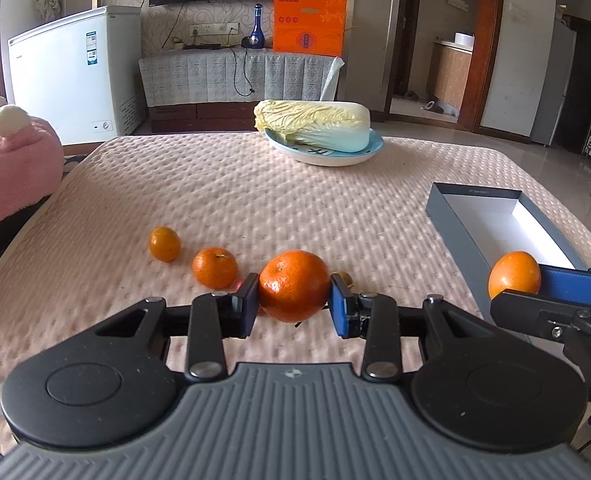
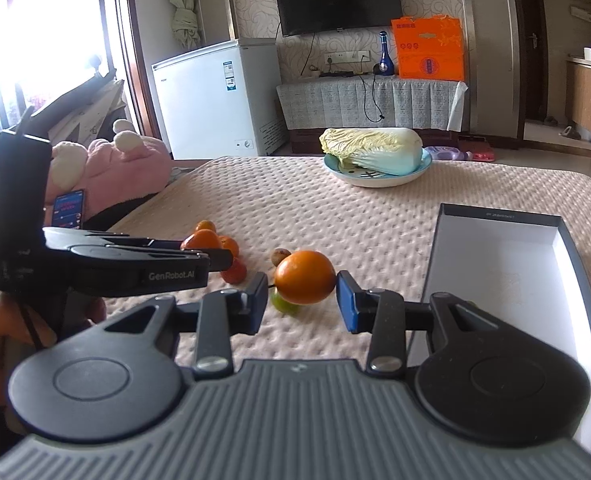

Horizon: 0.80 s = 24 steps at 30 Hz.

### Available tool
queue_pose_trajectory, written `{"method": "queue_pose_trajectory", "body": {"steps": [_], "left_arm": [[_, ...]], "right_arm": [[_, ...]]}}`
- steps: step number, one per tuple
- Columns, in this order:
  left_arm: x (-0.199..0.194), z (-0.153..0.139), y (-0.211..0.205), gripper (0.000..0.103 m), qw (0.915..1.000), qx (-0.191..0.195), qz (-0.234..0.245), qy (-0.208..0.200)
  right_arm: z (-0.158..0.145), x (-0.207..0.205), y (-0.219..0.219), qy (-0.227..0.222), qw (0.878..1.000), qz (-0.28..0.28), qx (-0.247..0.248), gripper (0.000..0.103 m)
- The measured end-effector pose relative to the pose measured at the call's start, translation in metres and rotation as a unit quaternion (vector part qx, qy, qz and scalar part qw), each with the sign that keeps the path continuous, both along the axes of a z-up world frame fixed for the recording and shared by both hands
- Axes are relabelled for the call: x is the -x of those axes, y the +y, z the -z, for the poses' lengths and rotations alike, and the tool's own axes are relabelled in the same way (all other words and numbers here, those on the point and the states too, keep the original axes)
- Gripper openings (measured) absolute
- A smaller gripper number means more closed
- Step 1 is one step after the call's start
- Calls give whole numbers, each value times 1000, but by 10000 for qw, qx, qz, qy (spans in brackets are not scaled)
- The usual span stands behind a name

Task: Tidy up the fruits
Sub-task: 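Carry the orange with the left tool while the right carries its orange to the box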

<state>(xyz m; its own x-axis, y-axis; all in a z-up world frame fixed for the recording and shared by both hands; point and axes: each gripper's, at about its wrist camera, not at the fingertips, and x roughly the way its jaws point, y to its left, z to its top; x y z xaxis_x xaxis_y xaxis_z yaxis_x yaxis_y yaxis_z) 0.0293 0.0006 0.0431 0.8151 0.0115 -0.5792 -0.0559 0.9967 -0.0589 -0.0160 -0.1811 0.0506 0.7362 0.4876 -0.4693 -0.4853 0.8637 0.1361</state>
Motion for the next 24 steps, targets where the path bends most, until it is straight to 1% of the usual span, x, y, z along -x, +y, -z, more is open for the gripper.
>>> {"method": "queue_pose_trajectory", "body": {"steps": [8,24], "left_arm": [[-4,0,-26,42,9997,-49,220,-31],[-15,1,-70,42,9982,3,595,-51]], "right_arm": [[-4,5,-19,-49,9999,130,-94,40],[-3,10,-66,-56,9987,487,-125,40]]}}
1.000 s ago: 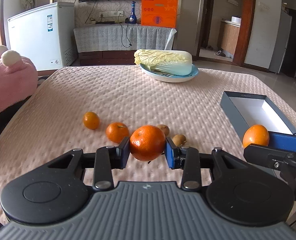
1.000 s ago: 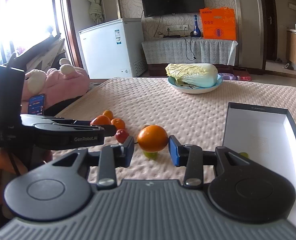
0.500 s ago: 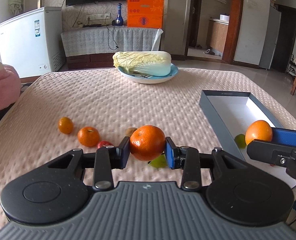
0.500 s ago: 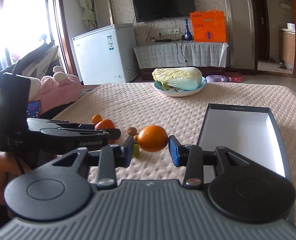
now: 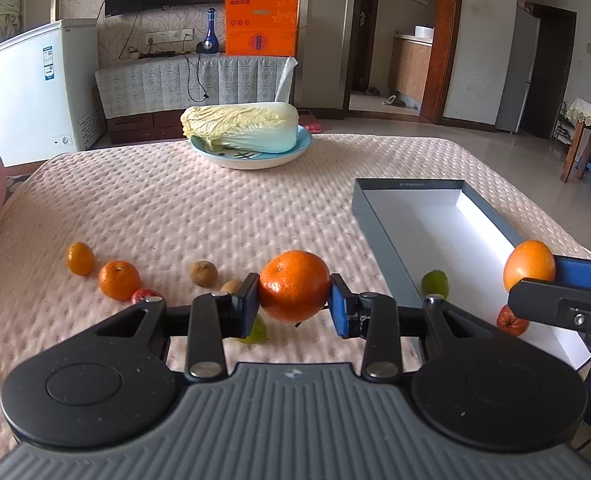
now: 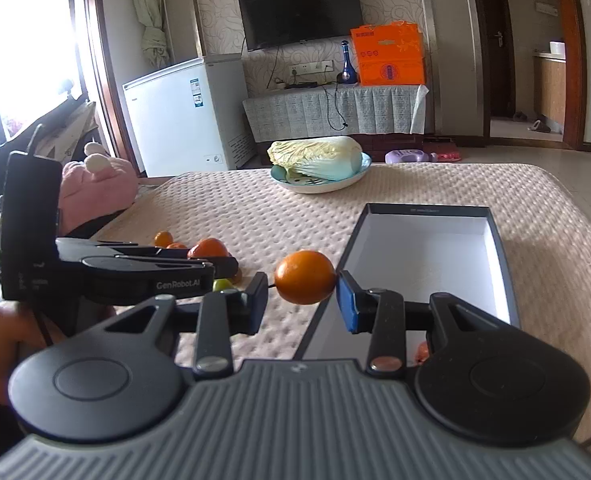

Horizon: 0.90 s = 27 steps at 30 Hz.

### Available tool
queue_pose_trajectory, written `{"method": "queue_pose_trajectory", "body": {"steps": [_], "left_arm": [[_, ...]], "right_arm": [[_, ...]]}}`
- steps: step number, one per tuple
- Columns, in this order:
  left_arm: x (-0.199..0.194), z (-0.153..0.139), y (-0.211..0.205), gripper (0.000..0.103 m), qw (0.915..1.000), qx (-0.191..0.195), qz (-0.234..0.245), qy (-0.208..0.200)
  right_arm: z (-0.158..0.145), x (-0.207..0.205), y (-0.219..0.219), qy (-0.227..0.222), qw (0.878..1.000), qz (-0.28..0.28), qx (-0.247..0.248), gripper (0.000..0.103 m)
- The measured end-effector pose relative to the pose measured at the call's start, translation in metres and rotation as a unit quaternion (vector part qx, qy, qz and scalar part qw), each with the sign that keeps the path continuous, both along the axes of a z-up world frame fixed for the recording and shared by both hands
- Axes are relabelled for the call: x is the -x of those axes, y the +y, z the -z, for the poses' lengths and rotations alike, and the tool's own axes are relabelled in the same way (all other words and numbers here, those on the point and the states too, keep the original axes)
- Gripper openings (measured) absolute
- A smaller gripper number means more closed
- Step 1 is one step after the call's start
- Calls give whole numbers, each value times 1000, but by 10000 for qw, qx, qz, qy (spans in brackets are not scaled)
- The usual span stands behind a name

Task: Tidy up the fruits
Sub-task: 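Carry the orange with the left tool while the right carries its orange to the box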

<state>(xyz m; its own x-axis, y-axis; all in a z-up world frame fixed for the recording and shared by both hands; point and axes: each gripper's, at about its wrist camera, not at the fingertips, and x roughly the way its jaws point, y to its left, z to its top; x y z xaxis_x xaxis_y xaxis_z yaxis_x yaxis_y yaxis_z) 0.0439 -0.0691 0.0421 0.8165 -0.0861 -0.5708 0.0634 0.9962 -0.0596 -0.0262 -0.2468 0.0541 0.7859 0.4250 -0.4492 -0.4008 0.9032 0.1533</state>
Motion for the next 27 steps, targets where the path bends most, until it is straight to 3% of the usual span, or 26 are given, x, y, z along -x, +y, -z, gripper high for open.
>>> {"method": "queue_pose_trajectory", "body": {"steps": [27], "left_arm": [[-9,0,-76,42,9969,191,757,-132]], "right_arm": [[7,16,-48,164,9986,493,137,40]]}}
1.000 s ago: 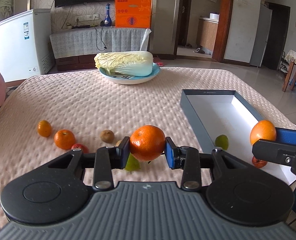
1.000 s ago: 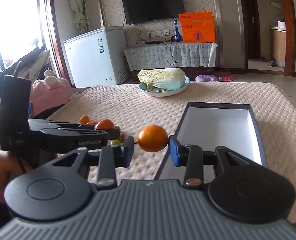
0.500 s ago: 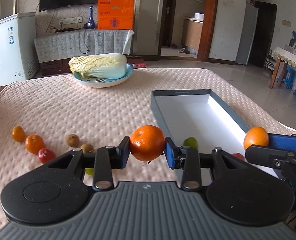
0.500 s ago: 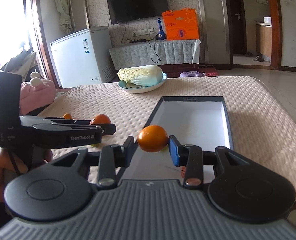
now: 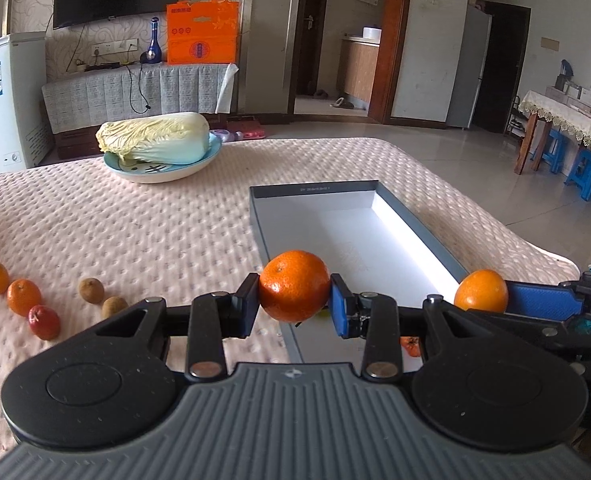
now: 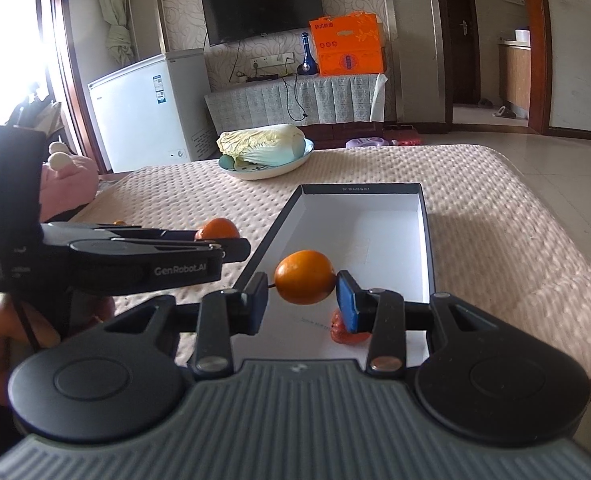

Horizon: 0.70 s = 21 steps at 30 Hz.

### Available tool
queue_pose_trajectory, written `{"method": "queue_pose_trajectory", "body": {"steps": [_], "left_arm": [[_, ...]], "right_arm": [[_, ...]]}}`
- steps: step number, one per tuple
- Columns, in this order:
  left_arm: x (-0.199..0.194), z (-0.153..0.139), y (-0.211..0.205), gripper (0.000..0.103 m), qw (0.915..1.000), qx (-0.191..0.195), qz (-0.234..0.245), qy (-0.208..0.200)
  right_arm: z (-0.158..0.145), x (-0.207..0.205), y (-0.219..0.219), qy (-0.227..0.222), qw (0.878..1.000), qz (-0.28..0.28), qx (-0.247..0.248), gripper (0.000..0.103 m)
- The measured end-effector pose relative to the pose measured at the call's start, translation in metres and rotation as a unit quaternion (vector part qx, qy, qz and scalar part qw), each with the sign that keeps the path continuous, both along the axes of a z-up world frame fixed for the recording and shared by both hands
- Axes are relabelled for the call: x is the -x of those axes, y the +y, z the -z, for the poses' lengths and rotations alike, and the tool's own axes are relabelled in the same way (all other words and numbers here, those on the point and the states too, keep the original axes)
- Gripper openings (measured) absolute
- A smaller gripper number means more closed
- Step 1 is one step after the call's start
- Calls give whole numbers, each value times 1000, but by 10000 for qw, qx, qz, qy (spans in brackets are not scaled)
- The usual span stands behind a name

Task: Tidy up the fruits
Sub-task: 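Carry the orange with the left tool while the right carries its orange to the box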

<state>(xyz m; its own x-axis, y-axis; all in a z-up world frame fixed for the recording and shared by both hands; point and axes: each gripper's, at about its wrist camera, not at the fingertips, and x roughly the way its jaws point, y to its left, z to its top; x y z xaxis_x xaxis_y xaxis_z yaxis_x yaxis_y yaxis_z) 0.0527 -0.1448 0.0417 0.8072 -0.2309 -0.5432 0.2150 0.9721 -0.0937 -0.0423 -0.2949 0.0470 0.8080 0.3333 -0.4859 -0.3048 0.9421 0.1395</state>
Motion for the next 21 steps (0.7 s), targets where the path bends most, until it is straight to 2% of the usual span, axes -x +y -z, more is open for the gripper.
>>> {"method": "queue_pose_trajectory", "body": {"steps": [11,17,21], "left_arm": [[-9,2,-27,42,9997,50,248,-14],[-22,5,-44,42,9994,-132,317,-68],[-32,6,-47,42,9995,-124,279,-10]], "right_arm": [[4,4,-10,119,9998,96,98,40],[8,4,-11,186,9997,87,159,40],[9,4,-11,217,9996,80,177,40]]}}
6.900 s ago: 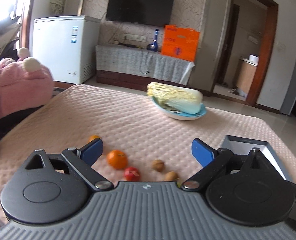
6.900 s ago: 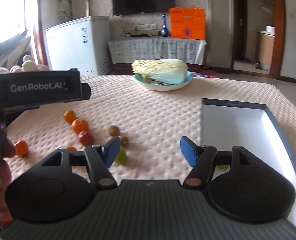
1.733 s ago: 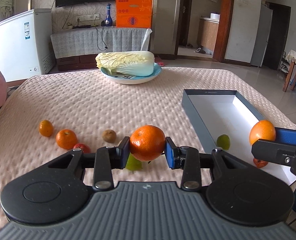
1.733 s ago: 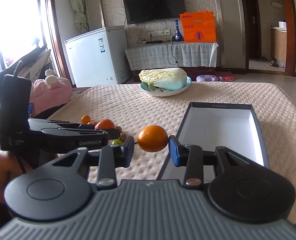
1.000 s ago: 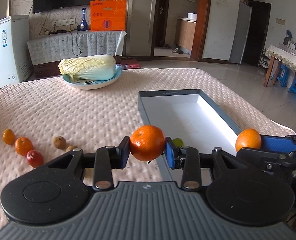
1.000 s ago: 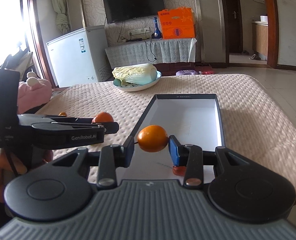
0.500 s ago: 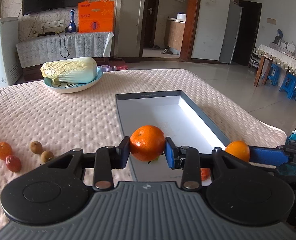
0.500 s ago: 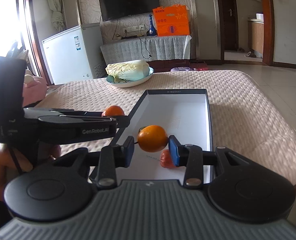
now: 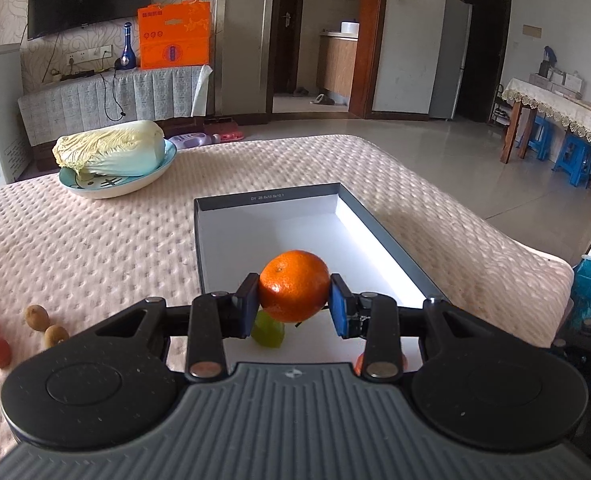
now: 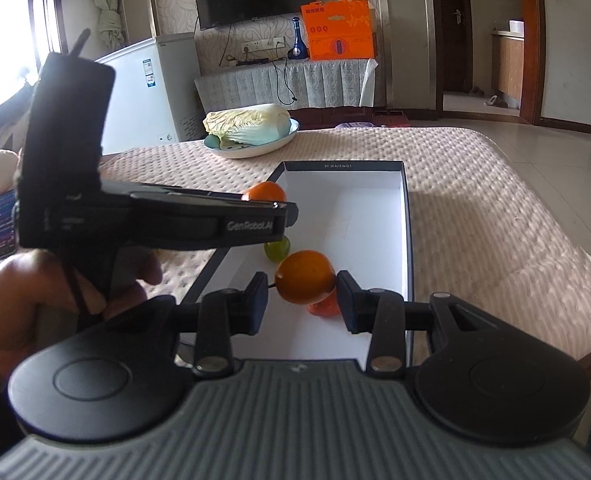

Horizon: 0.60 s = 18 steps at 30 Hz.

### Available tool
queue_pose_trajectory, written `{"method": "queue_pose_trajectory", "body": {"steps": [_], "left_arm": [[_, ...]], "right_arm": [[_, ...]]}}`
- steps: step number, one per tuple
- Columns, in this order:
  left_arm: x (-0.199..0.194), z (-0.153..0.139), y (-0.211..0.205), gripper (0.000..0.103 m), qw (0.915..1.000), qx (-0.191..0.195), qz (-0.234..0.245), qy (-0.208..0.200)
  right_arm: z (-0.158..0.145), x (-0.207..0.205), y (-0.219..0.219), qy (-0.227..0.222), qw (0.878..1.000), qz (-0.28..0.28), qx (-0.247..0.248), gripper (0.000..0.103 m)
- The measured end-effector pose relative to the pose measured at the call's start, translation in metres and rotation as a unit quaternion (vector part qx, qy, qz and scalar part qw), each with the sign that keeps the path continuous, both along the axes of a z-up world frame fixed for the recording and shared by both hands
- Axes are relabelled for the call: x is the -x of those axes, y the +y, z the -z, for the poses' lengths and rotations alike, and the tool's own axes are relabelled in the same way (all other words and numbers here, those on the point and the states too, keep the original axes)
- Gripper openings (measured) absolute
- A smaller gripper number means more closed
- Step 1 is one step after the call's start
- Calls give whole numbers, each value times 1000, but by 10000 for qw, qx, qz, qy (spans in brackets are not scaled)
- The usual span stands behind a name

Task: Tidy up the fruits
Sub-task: 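Carry the orange with the left tool while the right carries its orange to the box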

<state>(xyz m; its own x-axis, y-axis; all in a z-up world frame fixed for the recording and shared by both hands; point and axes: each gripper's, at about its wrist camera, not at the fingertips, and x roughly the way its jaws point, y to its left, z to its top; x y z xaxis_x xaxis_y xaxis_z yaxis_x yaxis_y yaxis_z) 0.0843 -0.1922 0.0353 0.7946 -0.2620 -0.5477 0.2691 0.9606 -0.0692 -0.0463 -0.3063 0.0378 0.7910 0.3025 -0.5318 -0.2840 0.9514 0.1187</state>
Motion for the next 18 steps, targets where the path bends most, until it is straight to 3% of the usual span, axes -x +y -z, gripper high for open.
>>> {"method": "queue_pose_trajectory", "body": {"steps": [18], "left_arm": [[-32,-1,-15,42,9999,37,159,51]], "right_arm": [[8,-5,6,199,9997,-37,120,40]]}}
